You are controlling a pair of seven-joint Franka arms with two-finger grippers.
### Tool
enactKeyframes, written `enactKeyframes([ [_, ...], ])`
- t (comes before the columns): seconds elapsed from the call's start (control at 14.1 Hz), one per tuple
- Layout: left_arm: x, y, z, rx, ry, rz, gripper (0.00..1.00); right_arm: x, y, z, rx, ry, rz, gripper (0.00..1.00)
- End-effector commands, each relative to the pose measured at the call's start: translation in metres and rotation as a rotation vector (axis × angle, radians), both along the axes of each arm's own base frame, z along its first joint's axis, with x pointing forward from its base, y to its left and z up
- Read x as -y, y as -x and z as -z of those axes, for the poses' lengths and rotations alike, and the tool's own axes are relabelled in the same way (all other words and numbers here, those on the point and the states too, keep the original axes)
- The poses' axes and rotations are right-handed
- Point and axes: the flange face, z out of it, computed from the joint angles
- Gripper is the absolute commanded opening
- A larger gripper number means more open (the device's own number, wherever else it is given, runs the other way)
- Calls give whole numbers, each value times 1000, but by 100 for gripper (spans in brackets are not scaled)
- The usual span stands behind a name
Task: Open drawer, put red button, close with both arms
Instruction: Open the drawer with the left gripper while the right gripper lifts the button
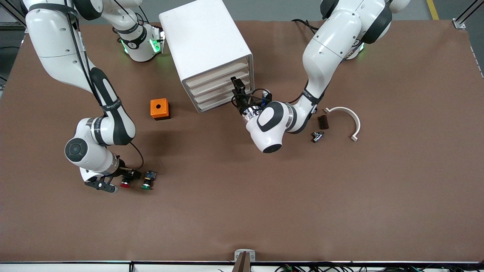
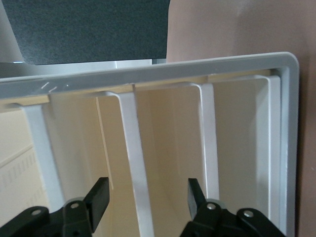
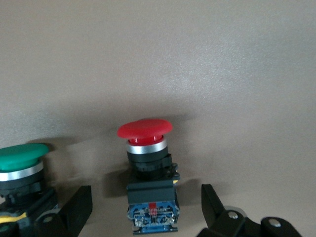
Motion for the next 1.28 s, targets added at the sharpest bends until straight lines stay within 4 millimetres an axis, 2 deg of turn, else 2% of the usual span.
enactKeyframes([
  [0.0,13,24,0,-63,-5,52,59,-2,1,-1,2,-4,18,72],
  [0.07,15,35,2,-83,-10,80,54,-1,1,-2,2,-4,13,54],
  [0.21,15,42,6,-97,-14,92,39,1,0,-4,-9,-4,13,16],
  [0.28,16,43,6,-99,-10,92,33,3,-3,-10,-19,-4,16,2],
  [0.43,15,40,6,-106,-6,78,26,3,-5,-30,-94,-1,24,0],
  [0.5,14,38,10,-113,-5,70,21,1,-6,-50,-105,-1,21,0],
  [0.64,11,34,10,-119,-2,51,13,-2,-8,-76,-101,-3,33,0],
  [0.78,9,29,12,-125,1,33,10,-11,-2,-110,-111,-3,151,0],
  [0.99,-8,7,12,-136,13,-25,10,-49,16,-166,-124,5,270,0],
  [1.06,-12,2,14,-140,14,-36,10,-71,27,-188,-122,9,311,0],
  [1.21,-23,-10,15,-138,16,-60,10,-113,50,-218,-142,14,403,0],
])
